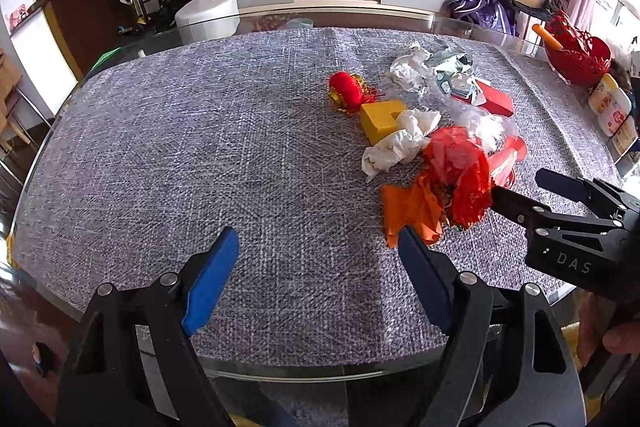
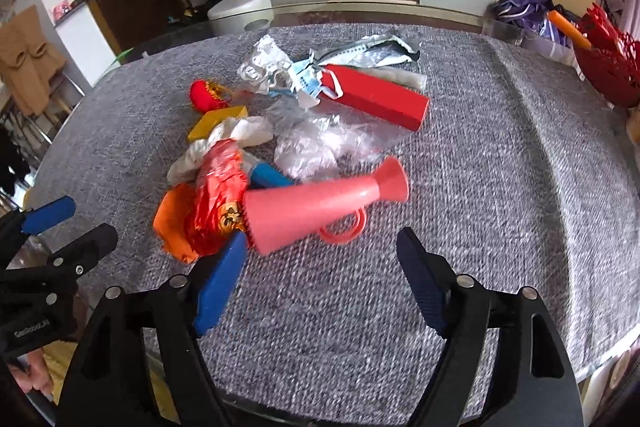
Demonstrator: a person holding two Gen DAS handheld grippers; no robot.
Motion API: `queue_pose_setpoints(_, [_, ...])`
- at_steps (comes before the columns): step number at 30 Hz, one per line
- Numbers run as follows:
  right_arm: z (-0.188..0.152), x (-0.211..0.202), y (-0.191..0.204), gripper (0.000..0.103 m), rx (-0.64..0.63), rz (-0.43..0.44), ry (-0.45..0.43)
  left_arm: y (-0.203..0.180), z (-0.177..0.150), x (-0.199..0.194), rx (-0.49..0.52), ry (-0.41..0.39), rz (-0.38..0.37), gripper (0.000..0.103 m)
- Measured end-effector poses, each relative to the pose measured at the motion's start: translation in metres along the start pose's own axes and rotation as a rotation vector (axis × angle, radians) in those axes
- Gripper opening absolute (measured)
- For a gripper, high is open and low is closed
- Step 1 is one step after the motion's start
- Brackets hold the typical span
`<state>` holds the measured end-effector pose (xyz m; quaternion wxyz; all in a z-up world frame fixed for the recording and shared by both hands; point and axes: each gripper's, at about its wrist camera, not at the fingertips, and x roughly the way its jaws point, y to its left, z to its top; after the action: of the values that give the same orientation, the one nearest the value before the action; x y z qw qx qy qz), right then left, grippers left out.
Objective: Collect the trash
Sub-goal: 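Grasp the orange paper with the left tool while the right tool grasps the pink horn, then lower both tools over the bin and open them to drop the items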
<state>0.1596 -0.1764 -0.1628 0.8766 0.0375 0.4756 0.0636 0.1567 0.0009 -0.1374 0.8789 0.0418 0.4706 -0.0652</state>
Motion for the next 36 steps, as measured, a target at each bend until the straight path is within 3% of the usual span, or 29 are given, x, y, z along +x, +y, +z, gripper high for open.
queue_pose_setpoints(15, [0.025, 0.035, -0.015, 0.087, -0.022, -0.002, 0.013, -0.023, 0.005, 0.030, 0.013, 0.067, -0.102, 0.077])
queue_pose_setpoints(16, [0.027, 0.035, -0.016, 0.086, -0.021, 0.005, 0.010, -0.025, 0.006, 0.032, 0.016, 0.071, -0.106, 0.077])
queue_pose_setpoints(18, [0.029, 0.037, -0.020, 0.074, -0.018, 0.013, 0.007, -0.031, 0.007, 0.036, 0.025, 0.077, -0.122, 0.076])
queue_pose_setpoints(20, [0.029, 0.035, -0.022, 0.063, -0.019, 0.006, -0.001, -0.035, 0.008, 0.040, 0.028, 0.082, -0.134, 0.073])
queue_pose_setpoints(27, [0.026, 0.030, -0.031, 0.063, 0.005, 0.048, -0.004, -0.044, 0.012, 0.051, 0.020, 0.089, -0.154, 0.048])
queue_pose_setpoints(36, [0.017, 0.003, -0.032, 0.063, 0.016, 0.047, -0.021, -0.042, 0.005, 0.038, 0.028, 0.076, -0.163, 0.045])
